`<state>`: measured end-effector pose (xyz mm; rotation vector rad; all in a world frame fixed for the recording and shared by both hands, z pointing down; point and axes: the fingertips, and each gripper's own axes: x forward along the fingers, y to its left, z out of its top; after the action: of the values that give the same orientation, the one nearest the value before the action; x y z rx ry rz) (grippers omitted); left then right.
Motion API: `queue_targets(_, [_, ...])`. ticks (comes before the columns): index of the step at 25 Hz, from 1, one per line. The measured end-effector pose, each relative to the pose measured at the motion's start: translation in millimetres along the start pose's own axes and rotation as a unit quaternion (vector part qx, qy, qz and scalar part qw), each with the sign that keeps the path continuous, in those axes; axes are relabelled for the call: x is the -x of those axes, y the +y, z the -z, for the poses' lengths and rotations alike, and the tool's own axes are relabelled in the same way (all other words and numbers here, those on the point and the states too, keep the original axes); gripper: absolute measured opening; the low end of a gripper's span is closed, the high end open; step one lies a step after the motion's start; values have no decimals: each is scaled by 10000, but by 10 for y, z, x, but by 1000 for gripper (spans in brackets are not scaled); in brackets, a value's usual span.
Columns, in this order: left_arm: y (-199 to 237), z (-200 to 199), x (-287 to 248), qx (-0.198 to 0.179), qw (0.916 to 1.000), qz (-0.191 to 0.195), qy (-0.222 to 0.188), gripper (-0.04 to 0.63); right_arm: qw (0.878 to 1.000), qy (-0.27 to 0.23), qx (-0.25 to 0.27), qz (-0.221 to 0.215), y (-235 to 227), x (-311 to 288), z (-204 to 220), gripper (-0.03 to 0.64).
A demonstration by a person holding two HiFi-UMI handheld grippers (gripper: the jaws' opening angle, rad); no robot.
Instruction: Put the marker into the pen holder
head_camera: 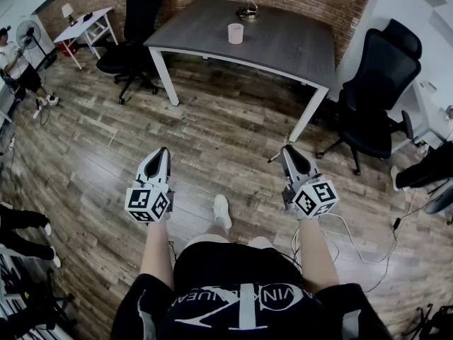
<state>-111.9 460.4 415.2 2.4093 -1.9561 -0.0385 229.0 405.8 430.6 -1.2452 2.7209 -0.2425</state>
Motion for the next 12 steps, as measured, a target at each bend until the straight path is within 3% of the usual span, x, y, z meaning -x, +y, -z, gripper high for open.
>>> queue_targets(12, [325, 201, -868, 199, 9996, -97, 153, 14, 9998, 103, -38, 162, -579, -728, 15, 52])
